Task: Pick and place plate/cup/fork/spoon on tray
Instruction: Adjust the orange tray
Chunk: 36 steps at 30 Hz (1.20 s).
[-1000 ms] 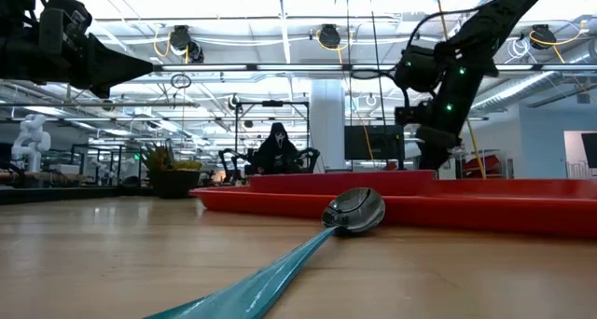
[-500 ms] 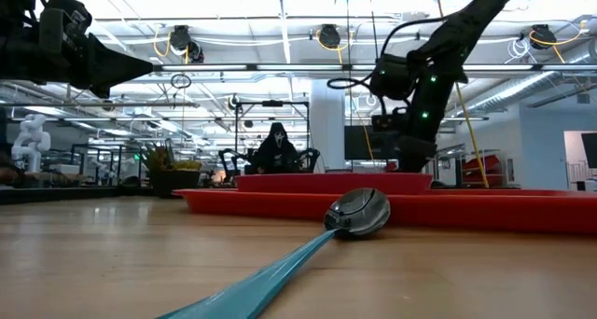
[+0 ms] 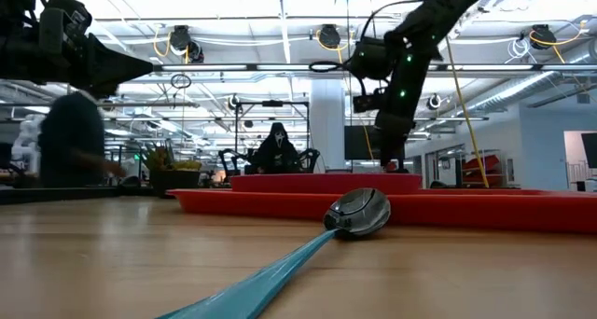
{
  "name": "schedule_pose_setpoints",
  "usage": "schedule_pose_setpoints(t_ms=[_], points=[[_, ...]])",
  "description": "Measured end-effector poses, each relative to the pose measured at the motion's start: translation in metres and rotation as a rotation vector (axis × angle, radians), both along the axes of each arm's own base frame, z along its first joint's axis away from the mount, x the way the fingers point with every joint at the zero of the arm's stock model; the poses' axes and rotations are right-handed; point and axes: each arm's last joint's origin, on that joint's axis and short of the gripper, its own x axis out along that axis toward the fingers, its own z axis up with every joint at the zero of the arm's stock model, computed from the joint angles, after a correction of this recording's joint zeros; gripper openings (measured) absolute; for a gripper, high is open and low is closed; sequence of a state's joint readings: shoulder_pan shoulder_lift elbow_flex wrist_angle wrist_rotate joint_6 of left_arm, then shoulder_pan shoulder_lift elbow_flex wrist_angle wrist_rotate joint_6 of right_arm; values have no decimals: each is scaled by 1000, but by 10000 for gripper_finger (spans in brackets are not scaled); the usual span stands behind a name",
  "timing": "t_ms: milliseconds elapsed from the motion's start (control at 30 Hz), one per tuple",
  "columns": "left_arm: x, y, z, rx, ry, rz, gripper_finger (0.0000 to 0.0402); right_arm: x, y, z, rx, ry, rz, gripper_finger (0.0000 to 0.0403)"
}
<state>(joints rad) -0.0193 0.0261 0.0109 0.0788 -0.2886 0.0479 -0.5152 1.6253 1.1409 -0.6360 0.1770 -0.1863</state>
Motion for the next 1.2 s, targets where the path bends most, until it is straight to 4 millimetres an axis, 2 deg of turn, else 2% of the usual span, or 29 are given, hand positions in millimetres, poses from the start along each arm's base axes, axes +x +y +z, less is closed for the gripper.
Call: schedule_pose_setpoints(t_ms=[100,200,300,467,600,733,1000,1200], points=[[0,0,0,0,0,0,6,-16,8,13,56,58,-125,75],[0,0,0,0,0,0,6,-36,26,19,179,114,-252,85],[0,0,0,0,0,0,6,-57,45,23,230,132,-380,91],[0,0,0,0,0,0,6,-90,76,17,265,98,-595,98],[0,0,0,0,0,0,6,-108,95,8,323,50,-712,110],[0,0,0,0,0,0,6,-116,108,2,370,35,-768,132],[0,0,0,0,0,0,6,-116,121,-1,449,69,-829,192],[0,0,0,0,0,0,6,-121,132,-1,431,126,-912,207]])
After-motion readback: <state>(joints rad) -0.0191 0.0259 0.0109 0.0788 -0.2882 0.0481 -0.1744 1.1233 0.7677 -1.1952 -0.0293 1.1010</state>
